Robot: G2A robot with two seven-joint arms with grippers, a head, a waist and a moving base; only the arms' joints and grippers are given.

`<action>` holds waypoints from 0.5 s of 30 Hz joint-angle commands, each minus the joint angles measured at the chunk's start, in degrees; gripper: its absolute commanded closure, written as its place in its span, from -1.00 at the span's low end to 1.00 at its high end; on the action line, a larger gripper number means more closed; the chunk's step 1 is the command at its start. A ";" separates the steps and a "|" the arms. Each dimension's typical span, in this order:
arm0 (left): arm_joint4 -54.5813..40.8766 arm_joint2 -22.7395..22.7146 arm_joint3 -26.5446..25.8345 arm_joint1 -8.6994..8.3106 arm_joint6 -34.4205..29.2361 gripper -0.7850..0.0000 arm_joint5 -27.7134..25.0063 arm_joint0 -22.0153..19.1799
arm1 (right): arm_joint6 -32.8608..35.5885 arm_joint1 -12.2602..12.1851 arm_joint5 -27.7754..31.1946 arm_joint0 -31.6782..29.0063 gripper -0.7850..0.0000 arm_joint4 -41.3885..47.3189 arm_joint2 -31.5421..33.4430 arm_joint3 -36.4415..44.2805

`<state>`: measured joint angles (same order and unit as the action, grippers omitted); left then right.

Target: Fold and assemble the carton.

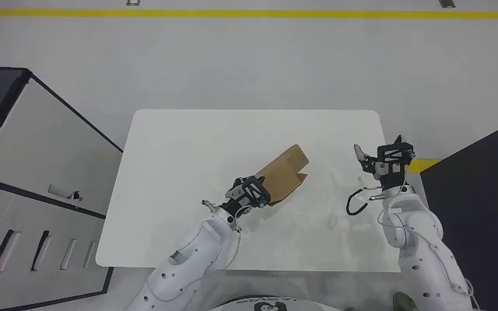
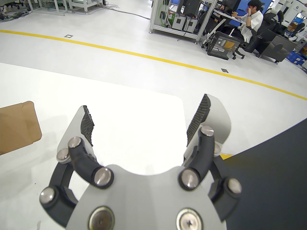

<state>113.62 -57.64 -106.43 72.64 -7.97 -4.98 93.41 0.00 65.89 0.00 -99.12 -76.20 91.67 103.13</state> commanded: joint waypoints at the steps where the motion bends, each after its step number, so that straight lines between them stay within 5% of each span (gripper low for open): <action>1: 0.00 0.00 0.00 0.00 0.00 1.00 0.00 0.00 | 0.00 0.00 0.00 0.00 -1.00 0.00 0.00 0.00; 15: -2.73 -4.68 -8.02 -0.80 -5.08 1.00 -9.03 -1.28 | 0.00 0.00 0.00 0.00 -1.00 0.00 0.00 0.00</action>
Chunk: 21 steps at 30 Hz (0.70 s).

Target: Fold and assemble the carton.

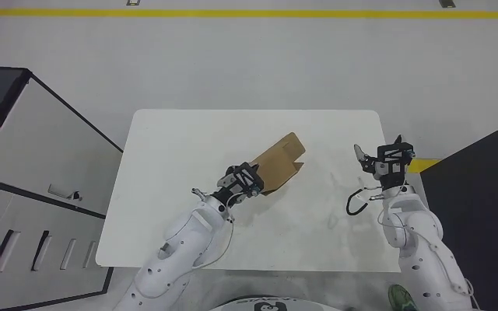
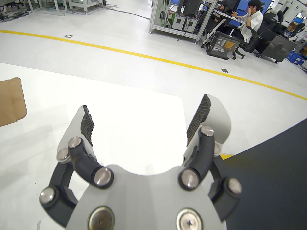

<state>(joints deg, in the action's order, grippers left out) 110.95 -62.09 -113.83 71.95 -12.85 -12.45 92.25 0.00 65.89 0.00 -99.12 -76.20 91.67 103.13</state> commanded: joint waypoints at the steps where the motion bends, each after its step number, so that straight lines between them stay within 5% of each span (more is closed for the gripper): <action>1: -0.05 -0.62 -1.30 -0.22 -0.55 1.00 -2.84 -0.31 | 0.00 0.00 0.00 0.00 -1.00 0.00 0.00 0.00; 14: -3.15 -5.30 -6.13 -1.44 -1.68 1.00 -14.91 -1.25 | -0.06 0.01 0.13 0.04 -1.00 0.11 0.00 0.04; 21: -3.47 -5.19 -6.06 -1.54 -1.57 1.00 -16.19 -1.82 | 4.77 -1.28 21.97 0.08 -1.00 6.66 4.46 1.00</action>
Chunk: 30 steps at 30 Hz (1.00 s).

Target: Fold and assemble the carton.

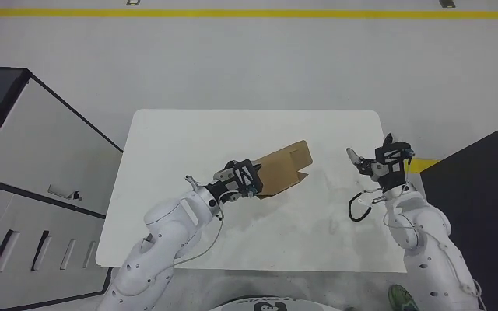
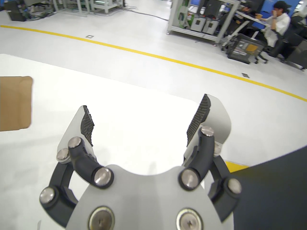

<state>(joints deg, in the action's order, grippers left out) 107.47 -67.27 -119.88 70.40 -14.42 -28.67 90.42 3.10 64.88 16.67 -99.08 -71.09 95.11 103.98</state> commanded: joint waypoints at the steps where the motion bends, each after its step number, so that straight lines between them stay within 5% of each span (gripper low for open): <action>1: 0.00 -0.01 0.00 0.00 0.00 1.00 0.03 0.01 | 3.93 -0.59 9.64 0.14 -1.00 3.16 2.10 0.29; 4: 0.00 -0.01 0.00 0.00 0.00 1.00 0.03 0.01 | 14.14 -1.56 21.62 0.95 -1.00 12.60 4.91 -0.42; 12: -0.10 0.00 0.29 -0.03 0.15 1.00 -0.05 0.03 | 15.51 -1.61 23.90 0.88 -1.00 18.41 4.54 -0.97; 18: -0.23 -1.82 -0.53 -0.63 0.35 1.00 -3.65 0.22 | 31.26 -3.25 32.72 3.77 -1.00 38.27 5.12 -4.09; 25: -3.14 -3.72 -1.12 -1.18 0.84 1.00 -7.05 0.93 | 55.61 -6.02 28.01 9.17 -1.00 65.18 3.48 -6.51; 30: -3.43 -3.68 -1.27 -1.34 0.33 1.00 -8.33 0.83 | 57.71 -6.28 26.80 9.92 -1.00 67.80 3.27 -6.65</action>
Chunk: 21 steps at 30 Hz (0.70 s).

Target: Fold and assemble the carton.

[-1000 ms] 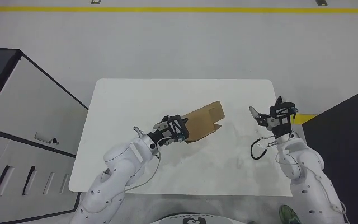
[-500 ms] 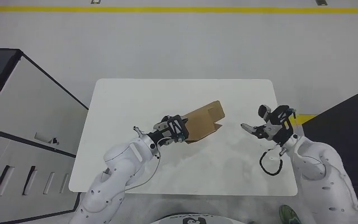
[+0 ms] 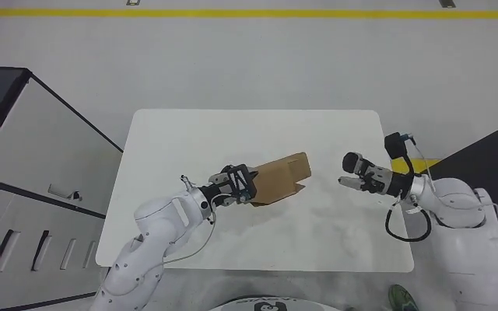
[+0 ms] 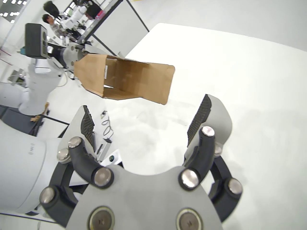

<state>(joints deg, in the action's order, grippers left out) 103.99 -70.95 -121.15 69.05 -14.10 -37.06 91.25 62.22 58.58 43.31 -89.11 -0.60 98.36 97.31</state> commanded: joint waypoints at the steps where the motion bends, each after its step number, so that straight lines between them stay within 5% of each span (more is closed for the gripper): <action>1: 0.05 0.00 0.00 0.00 0.01 1.00 0.06 0.00 | -1.41 0.02 0.16 -0.05 -1.00 -2.70 0.03 0.02; 4: -0.15 0.08 0.14 0.01 0.23 1.00 0.27 0.06 | -1.64 0.10 -0.73 -0.45 -1.00 -0.59 -1.19 0.00; 16: -2.73 0.07 0.13 -0.61 1.16 1.00 -1.97 0.44 | 19.57 -2.88 -20.81 8.96 -1.00 24.77 -10.31 -4.70; 21: -2.57 -0.22 -0.21 -0.68 0.65 1.00 -0.86 0.42 | 20.17 -2.96 -21.40 9.32 -1.00 25.21 -10.53 -4.93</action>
<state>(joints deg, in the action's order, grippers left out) 101.42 -71.18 -121.37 68.37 -13.46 -37.88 91.67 82.48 55.61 21.82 -79.77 24.68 87.80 92.36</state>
